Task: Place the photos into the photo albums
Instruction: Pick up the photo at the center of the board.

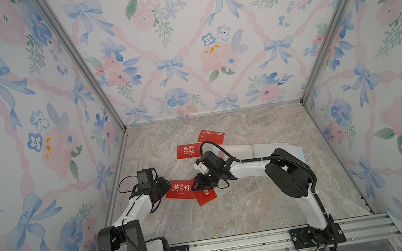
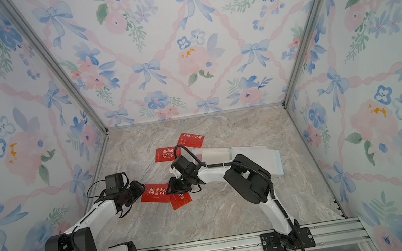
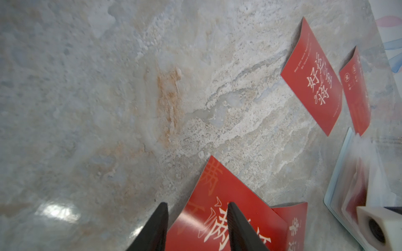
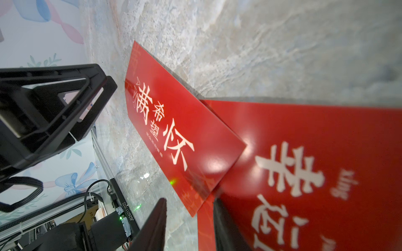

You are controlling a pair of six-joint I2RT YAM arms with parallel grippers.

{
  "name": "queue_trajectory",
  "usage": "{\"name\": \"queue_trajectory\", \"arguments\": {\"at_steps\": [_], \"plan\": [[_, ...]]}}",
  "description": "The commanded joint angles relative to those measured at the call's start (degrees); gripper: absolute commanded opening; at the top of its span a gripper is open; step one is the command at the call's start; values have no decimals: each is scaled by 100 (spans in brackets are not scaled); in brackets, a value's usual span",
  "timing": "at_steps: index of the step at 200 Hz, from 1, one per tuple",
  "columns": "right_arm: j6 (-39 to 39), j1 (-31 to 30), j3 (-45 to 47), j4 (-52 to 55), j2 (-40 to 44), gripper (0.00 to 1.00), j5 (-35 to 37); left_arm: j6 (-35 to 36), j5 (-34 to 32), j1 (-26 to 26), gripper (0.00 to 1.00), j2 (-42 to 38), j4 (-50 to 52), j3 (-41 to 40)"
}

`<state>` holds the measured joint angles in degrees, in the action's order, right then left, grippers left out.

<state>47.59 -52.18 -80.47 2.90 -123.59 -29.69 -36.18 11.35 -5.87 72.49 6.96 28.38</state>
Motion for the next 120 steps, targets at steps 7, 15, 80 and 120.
{"name": "queue_trajectory", "arguments": {"at_steps": [7, 15, 80, 120], "plan": [[75, 0, 32, -40, 107, 37, 62, 10, 89, 41, 47, 191, 69, 10], [70, -2, 21, -41, 116, 37, 69, 28, 164, 42, 47, 258, 66, 31], [306, 10, 13, -382, -3, 37, -55, 147, 396, 200, 45, 464, 76, 100], [521, 41, 154, -738, 23, 37, -89, 147, 410, 230, 45, 363, 73, 74]]}}
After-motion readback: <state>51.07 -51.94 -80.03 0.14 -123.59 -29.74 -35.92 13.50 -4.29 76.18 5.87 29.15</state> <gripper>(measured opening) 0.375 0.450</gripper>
